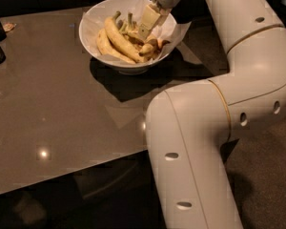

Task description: Pick banana from white bowl

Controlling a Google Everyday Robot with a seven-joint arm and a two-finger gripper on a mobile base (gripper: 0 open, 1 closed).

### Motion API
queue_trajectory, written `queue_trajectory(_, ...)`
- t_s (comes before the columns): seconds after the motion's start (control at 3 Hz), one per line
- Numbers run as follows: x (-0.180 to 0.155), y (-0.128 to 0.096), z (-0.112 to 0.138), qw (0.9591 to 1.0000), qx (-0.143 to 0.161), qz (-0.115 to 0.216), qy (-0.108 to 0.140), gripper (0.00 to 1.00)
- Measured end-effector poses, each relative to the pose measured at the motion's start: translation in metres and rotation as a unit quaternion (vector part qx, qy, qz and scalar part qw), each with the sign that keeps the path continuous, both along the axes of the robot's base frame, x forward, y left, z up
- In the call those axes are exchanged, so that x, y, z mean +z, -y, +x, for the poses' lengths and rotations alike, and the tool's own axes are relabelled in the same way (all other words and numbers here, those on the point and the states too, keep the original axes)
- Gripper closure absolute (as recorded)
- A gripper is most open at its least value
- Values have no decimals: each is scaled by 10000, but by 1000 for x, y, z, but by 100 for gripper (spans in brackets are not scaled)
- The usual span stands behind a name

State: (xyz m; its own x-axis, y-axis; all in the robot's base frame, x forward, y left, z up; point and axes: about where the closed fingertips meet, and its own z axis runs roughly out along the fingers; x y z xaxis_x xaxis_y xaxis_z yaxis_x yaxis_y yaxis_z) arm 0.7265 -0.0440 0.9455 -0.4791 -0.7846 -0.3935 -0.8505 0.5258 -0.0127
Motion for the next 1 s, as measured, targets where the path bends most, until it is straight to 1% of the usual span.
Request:
queue_trajectory(0.33,-13,5,3,9999,-81,-84,-118,36)
queue_trajectory(0.67,-19,5,5,9997,-116,-158,-169,34)
queue_trajectory(1.0,-20,3,6,9995,-116,-253,-170,34)
